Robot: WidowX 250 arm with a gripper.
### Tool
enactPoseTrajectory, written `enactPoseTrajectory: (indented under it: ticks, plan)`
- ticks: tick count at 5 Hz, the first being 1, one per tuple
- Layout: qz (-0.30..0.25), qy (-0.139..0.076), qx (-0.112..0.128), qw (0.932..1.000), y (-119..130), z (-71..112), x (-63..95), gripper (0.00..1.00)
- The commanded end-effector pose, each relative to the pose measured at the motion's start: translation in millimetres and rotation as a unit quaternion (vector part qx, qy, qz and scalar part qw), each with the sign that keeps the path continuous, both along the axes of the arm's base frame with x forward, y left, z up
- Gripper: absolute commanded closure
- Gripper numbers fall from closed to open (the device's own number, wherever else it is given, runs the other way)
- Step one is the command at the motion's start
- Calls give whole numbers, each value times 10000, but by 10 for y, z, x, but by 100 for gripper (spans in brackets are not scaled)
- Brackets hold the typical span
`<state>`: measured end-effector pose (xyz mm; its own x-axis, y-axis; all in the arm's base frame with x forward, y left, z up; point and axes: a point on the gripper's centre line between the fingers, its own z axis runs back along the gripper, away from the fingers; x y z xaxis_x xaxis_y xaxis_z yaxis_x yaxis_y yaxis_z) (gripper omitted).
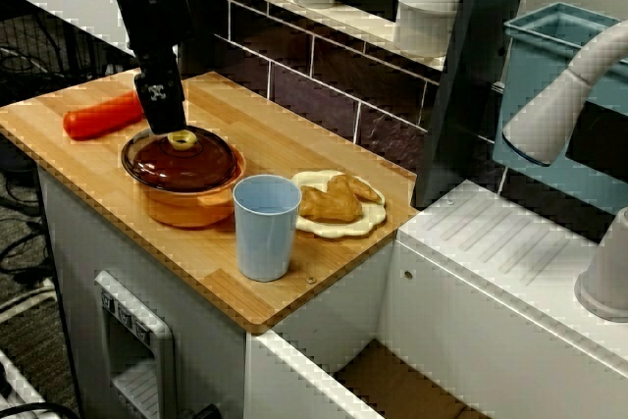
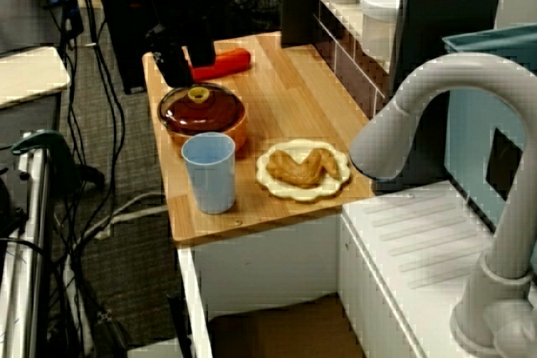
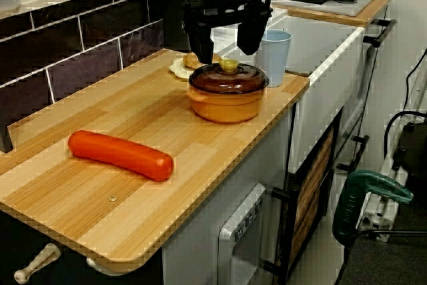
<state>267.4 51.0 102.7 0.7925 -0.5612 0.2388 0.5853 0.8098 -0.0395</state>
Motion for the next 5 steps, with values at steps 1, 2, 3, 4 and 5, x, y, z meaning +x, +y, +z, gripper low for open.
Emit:
enactPoseTrajectory:
  ticks: [1, 2, 3, 4, 5]
  plan:
    - [121, -307, 155, 9993, -189, 203, 72, 0]
    - [598, -428, 405, 9965, -366, 162, 141, 0]
    - [677, -222, 280, 9971, -437, 227, 219, 0]
    - [628, -66, 200, 9978, -515, 316, 237, 0]
    - [667, 85, 78, 9977, -596, 362, 189, 0]
